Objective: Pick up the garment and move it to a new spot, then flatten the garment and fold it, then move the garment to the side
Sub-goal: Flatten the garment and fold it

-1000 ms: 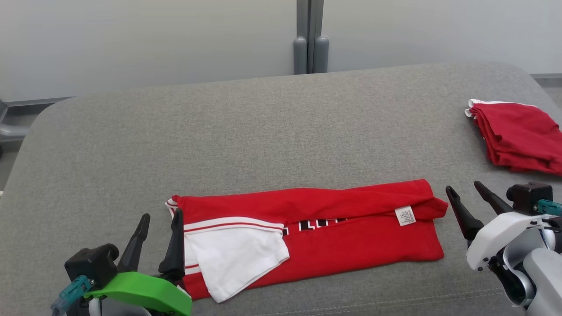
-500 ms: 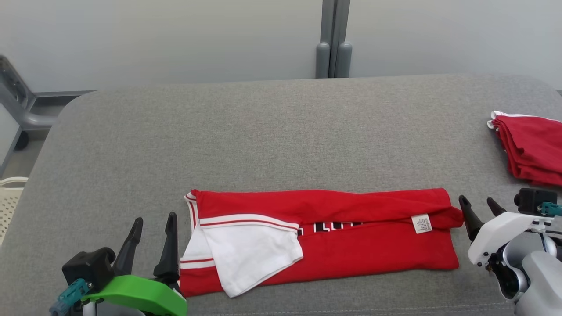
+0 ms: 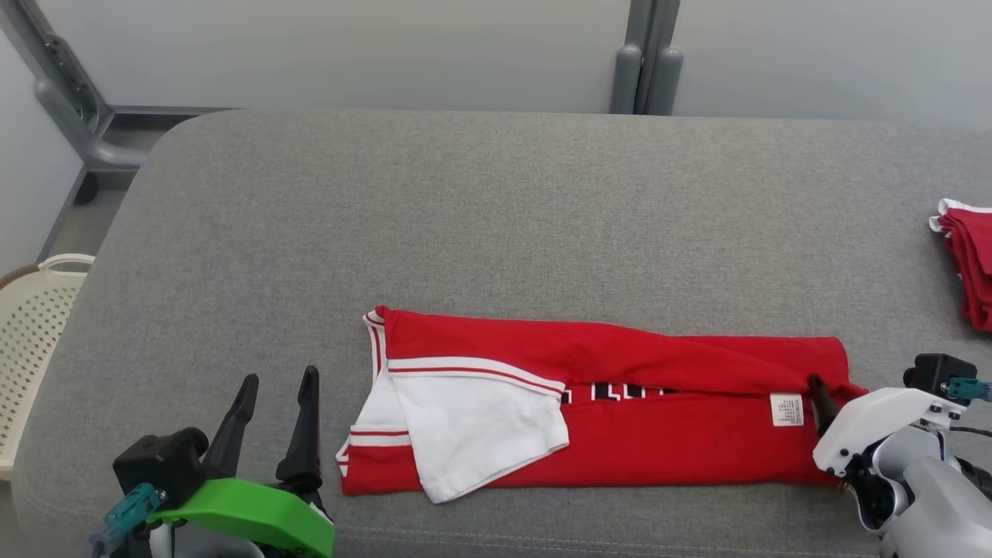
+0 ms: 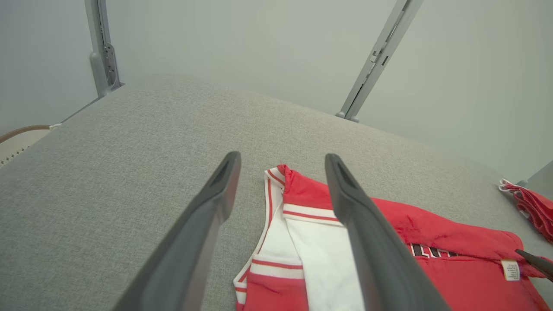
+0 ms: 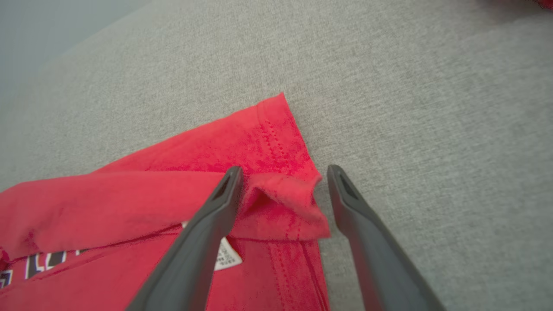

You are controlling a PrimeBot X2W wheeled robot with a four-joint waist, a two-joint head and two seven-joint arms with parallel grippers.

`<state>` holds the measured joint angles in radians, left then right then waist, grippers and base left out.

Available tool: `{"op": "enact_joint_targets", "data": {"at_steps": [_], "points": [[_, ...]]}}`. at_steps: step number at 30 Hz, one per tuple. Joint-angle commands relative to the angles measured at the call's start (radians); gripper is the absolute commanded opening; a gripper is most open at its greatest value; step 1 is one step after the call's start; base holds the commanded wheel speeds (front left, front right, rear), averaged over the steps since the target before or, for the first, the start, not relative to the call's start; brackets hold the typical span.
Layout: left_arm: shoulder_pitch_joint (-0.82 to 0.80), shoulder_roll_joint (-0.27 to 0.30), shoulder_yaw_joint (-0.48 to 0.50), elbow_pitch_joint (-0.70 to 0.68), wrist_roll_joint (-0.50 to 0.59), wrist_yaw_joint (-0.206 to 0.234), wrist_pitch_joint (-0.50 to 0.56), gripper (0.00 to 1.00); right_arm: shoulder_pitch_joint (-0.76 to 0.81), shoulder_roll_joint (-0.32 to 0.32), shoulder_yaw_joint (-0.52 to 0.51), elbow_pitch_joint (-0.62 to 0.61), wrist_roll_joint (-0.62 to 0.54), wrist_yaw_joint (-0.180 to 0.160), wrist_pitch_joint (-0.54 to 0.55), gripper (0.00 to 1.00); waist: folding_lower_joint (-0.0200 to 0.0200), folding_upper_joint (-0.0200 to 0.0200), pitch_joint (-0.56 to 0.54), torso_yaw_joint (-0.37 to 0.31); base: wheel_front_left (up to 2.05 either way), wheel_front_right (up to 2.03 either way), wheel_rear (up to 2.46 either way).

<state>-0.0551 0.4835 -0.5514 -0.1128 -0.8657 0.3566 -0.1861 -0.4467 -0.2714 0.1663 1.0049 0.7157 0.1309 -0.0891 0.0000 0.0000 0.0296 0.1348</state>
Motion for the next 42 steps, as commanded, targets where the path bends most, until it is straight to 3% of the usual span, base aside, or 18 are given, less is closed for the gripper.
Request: {"op": "enact_joint_targets", "data": {"at_steps": [1, 9, 10, 13, 20, 33, 42], "points": [[-0.017, 0.005, 0.004, -0.002, 0.009, 0.003, -0.004, 1.00, -0.010, -0.002, 0.004, 0.014, 0.004, 0.000, 0.005, 1.00, 0.0000, 0.0000, 0.017, 0.018, 0.00, 0.00, 0.00], [-0.022, 0.003, 0.010, -0.006, 0.009, 0.008, -0.010, 1.00, -0.003, 0.017, 0.069, 0.023, 0.022, 0.000, 0.039, 0.99, 0.0000, 0.0000, 0.033, 0.028, 0.00, 0.00, 0.00], [-0.022, 0.001, 0.011, -0.006, 0.008, 0.009, -0.009, 1.00, -0.004, 0.015, 0.078, 0.020, 0.023, 0.000, 0.038, 0.59, 0.0000, 0.0000, 0.034, 0.027, 0.00, 0.00, 0.00], [-0.021, -0.001, 0.013, -0.003, 0.006, 0.010, -0.011, 1.00, -0.010, 0.007, 0.099, 0.011, 0.030, 0.000, 0.032, 0.00, 0.0000, 0.0000, 0.036, 0.023, 0.00, 0.00, 0.00], [-0.013, -0.001, 0.019, -0.001, -0.001, 0.006, -0.019, 1.00, -0.046, -0.036, 0.091, -0.026, 0.096, -0.001, 0.031, 0.00, 0.0000, 0.0000, 0.033, -0.007, 0.00, 0.00, 0.00], [-0.009, -0.016, 0.021, -0.003, -0.007, -0.004, -0.035, 1.00, -0.075, -0.242, 0.058, -0.077, 0.131, -0.001, 0.056, 0.00, 0.0000, 0.0000, 0.035, -0.090, 0.00, 0.00, 0.00], [-0.008, -0.025, 0.020, 0.004, -0.013, -0.007, -0.039, 1.00, -0.060, -0.214, 0.075, -0.225, 0.176, -0.001, 0.124, 0.00, 0.0000, 0.0000, 0.029, -0.139, 0.00, 0.00, 0.00]]}}
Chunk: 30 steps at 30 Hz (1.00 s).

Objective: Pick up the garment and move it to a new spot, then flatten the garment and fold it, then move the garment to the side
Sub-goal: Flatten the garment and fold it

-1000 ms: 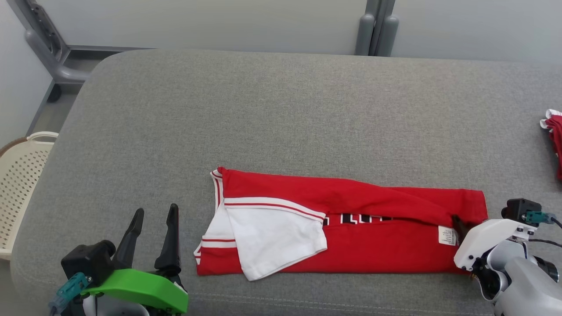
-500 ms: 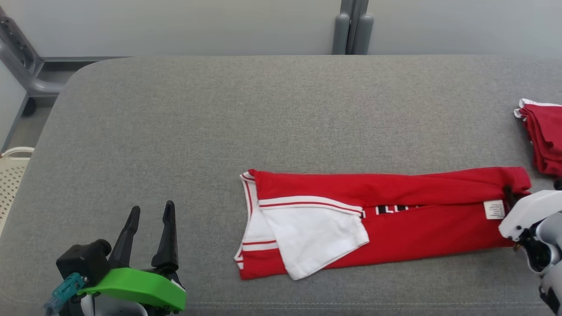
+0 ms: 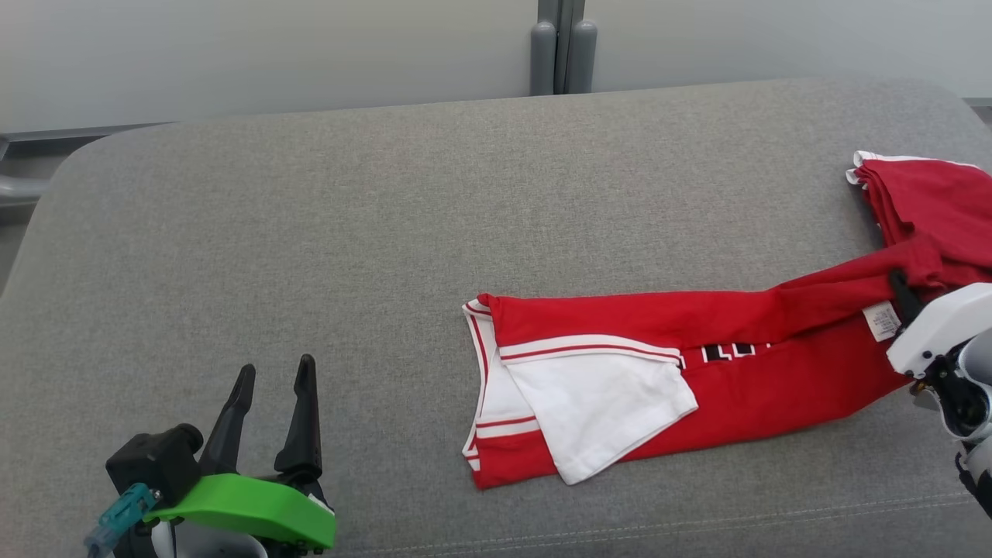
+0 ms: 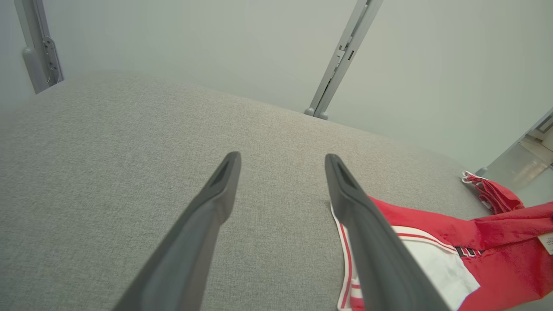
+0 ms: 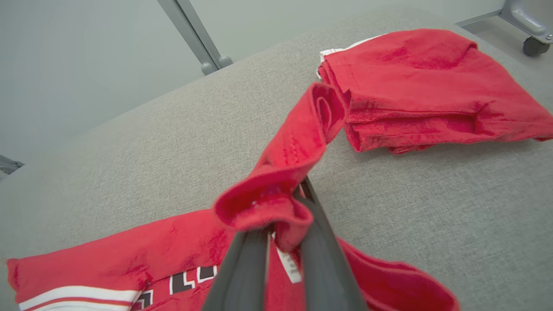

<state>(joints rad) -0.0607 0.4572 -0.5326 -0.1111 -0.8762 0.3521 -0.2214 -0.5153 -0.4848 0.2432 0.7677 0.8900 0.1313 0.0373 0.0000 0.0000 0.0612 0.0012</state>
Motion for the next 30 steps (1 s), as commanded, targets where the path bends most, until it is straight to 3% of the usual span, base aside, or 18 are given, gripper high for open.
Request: {"op": "enact_joint_targets", "data": {"at_steps": [1, 8, 14, 25, 30], "points": [[-0.001, 0.000, 0.001, 0.003, -0.003, -0.002, -0.005, 1.00, 0.020, 0.004, 0.007, -0.018, 0.007, -0.001, 0.008, 0.00, 0.0000, 0.0000, -0.004, -0.008, 0.00, 0.00, 0.00], [0.004, -0.002, -0.003, 0.005, -0.013, -0.010, 0.001, 1.00, 0.100, 0.075, 0.026, -0.263, 0.077, -0.001, 0.096, 0.00, 0.0000, 0.0000, -0.017, -0.016, 0.00, 0.00, 0.00], [0.003, -0.002, -0.004, 0.002, -0.017, -0.014, 0.004, 1.00, 0.147, 0.150, 0.045, -0.410, 0.027, -0.001, 0.167, 0.00, 0.0000, 0.0000, -0.028, 0.002, 0.00, 0.00, 0.00], [0.002, -0.024, -0.022, 0.019, -0.021, -0.033, -0.002, 1.00, 0.126, 0.364, 0.043, -0.375, -0.139, -0.001, 0.226, 0.00, 0.0000, 0.0000, -0.043, 0.088, 0.00, 0.00, 0.00], [-0.007, -0.033, -0.030, 0.030, -0.020, -0.042, -0.004, 1.00, 0.103, 0.403, 0.048, -0.302, -0.184, -0.001, 0.213, 0.00, 0.0000, 0.0000, -0.041, 0.125, 0.00, 0.00, 0.00]]}}
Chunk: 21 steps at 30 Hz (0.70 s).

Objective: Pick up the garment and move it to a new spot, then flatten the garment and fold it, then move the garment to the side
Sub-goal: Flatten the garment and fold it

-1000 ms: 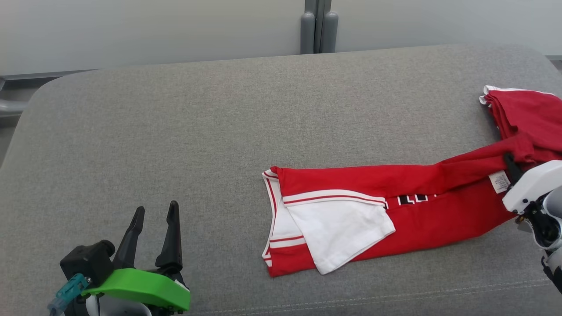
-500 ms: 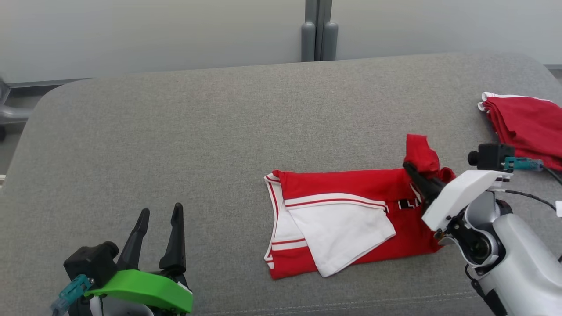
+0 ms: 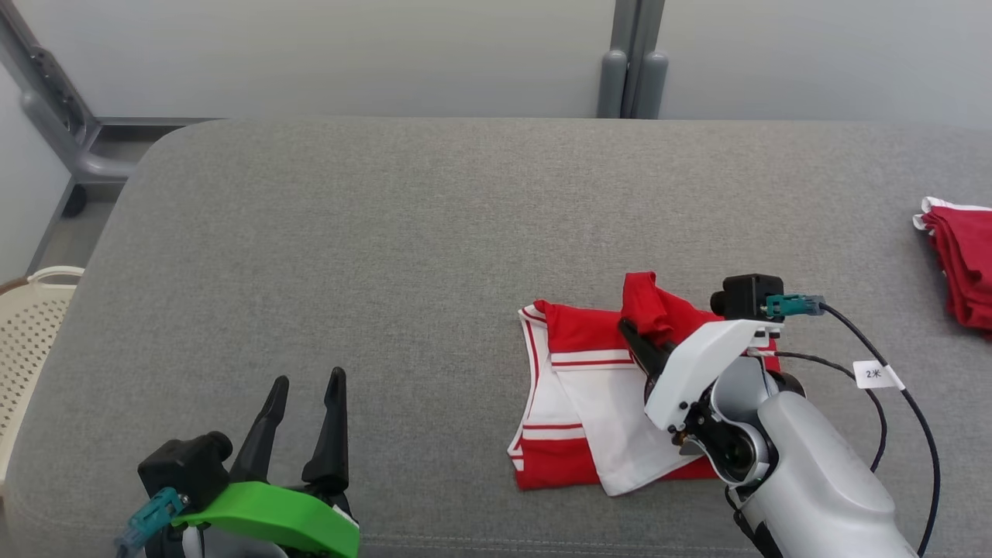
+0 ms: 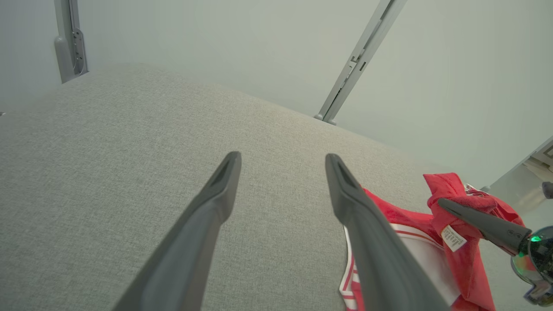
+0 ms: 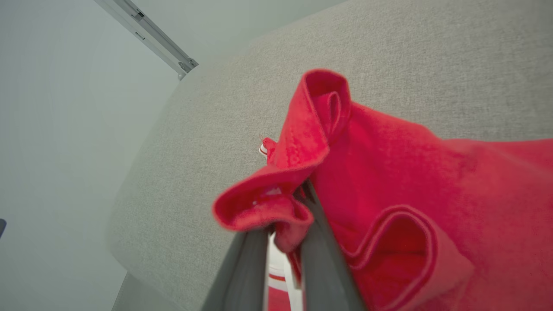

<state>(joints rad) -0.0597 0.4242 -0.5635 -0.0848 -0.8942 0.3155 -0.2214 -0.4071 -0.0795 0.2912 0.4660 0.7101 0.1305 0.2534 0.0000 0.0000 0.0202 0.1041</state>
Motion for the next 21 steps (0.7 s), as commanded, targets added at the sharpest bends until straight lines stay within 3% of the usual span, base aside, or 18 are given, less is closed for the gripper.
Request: {"op": "enact_joint_targets", "data": {"at_steps": [1, 11, 14, 16, 21], "points": [[-0.011, -0.003, -0.001, 0.006, -0.001, -0.008, -0.004, 1.00, -0.012, 0.004, -0.002, 0.021, -0.010, 0.000, -0.009, 0.00, 0.0000, 0.0000, 0.001, 0.031, 0.00, 0.00, 0.00], [-0.024, -0.018, -0.011, 0.038, -0.002, -0.027, -0.008, 1.00, -0.095, 0.027, 0.074, 0.245, -0.008, 0.000, -0.060, 0.00, 0.0000, 0.0000, 0.001, 0.097, 0.00, 0.00, 0.00], [-0.026, -0.020, -0.014, 0.043, -0.003, -0.027, -0.008, 1.00, -0.120, 0.028, 0.112, 0.292, 0.013, 0.000, -0.087, 0.46, 0.0000, 0.0000, -0.001, 0.103, 0.00, 0.00, 0.00], [-0.029, -0.022, -0.014, 0.048, -0.005, -0.028, -0.009, 1.00, -0.149, 0.027, 0.149, 0.334, 0.038, 0.000, -0.109, 1.00, 0.0000, 0.0000, -0.003, 0.103, 0.00, 0.00, 0.00], [-0.024, -0.024, -0.016, 0.055, -0.008, -0.029, -0.010, 1.00, -0.200, 0.027, 0.214, 0.380, 0.082, 0.000, -0.126, 1.00, 0.0000, 0.0000, -0.013, 0.091, 0.00, 0.00, 0.00]]}}
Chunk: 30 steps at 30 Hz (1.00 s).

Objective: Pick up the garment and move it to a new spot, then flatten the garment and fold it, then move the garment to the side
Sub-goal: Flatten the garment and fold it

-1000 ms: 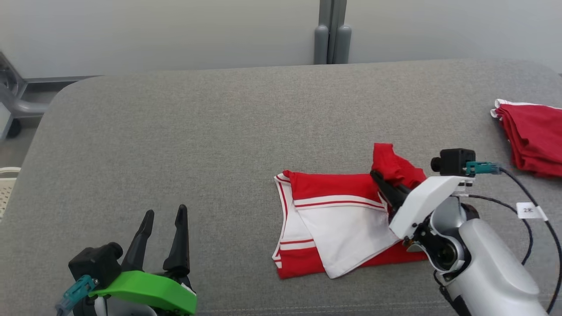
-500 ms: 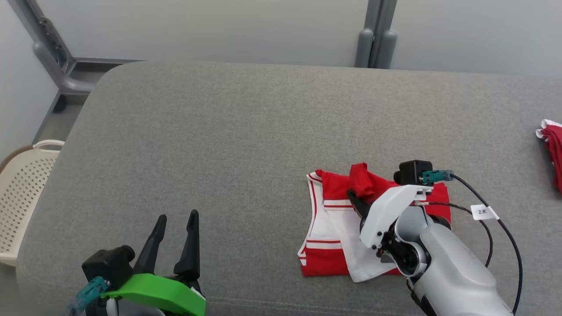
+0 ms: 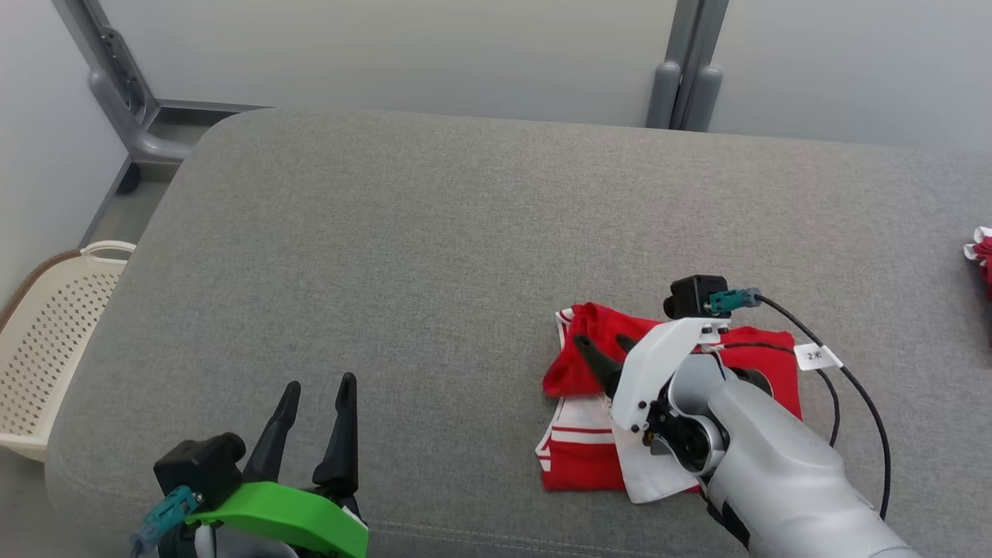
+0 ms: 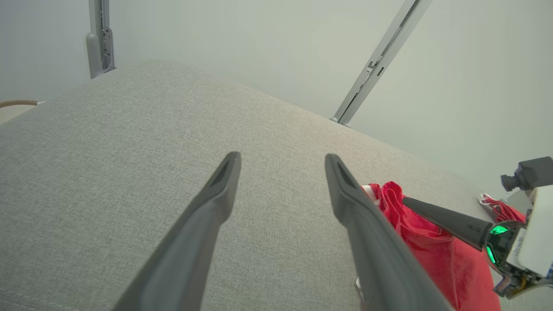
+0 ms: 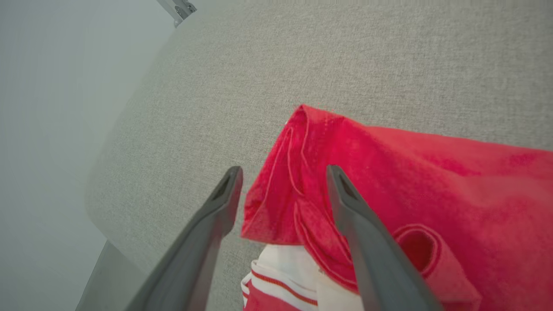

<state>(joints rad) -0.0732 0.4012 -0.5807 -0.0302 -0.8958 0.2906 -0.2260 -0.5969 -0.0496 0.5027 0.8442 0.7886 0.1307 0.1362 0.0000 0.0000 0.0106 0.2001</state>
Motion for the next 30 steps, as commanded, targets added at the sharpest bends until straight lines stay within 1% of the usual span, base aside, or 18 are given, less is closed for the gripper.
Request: {"op": "enact_joint_targets", "data": {"at_steps": [1, 8, 11, 16, 20, 21, 22, 25, 30], "points": [[-0.009, -0.001, 0.002, 0.002, -0.007, -0.004, -0.006, 1.00, -0.023, -0.002, 0.017, 0.008, 0.013, 0.000, -0.007, 1.00, 0.0000, 0.0000, -0.006, -0.009, 0.00, 0.00, 0.00], [0.000, -0.001, -0.001, 0.003, -0.009, 0.000, -0.006, 1.00, -0.124, -0.003, 0.069, 0.032, 0.053, 0.000, -0.034, 1.00, 0.0000, 0.0000, -0.025, -0.041, 0.00, 0.00, 0.00], [0.003, 0.000, -0.001, -0.001, -0.008, 0.003, -0.007, 1.00, -0.170, -0.003, 0.068, 0.049, 0.058, 0.000, -0.056, 1.00, 0.0000, 0.0000, -0.029, -0.055, 0.00, 0.00, 0.00], [0.010, 0.004, -0.002, -0.010, -0.003, 0.006, -0.007, 1.00, -0.219, -0.009, 0.041, 0.099, 0.030, 0.000, -0.098, 1.00, 0.0000, 0.0000, -0.030, -0.075, 0.00, 0.00, 0.00], [0.016, 0.006, -0.010, -0.017, 0.006, 0.009, -0.006, 1.00, -0.196, -0.064, 0.025, 0.100, 0.026, 0.000, -0.120, 1.00, 0.0000, 0.0000, -0.028, -0.090, 0.00, 0.00, 0.00], [0.016, 0.006, -0.010, -0.017, 0.006, 0.009, -0.006, 1.00, -0.196, -0.064, 0.025, 0.100, 0.026, 0.000, -0.120, 1.00, 0.0000, 0.0000, -0.028, -0.090, 0.00, 0.00, 0.00], [0.016, 0.005, -0.014, -0.018, 0.008, 0.010, -0.004, 1.00, -0.181, -0.079, 0.028, 0.090, 0.028, 0.000, -0.124, 1.00, 0.0000, 0.0000, -0.027, -0.093, 0.00, 0.00, 0.00], [0.016, 0.001, -0.022, -0.022, 0.012, 0.014, -0.001, 1.00, -0.131, -0.143, 0.043, 0.055, 0.033, 0.000, -0.132, 1.00, 0.0000, 0.0000, -0.024, -0.101, 0.00, 0.00, 0.00], [0.010, -0.001, -0.028, -0.030, 0.015, 0.017, 0.004, 1.00, -0.018, -0.246, 0.086, -0.037, 0.068, 0.000, -0.107, 1.00, 0.0000, 0.0000, -0.010, -0.110, 0.00, 0.00, 0.00]]}}
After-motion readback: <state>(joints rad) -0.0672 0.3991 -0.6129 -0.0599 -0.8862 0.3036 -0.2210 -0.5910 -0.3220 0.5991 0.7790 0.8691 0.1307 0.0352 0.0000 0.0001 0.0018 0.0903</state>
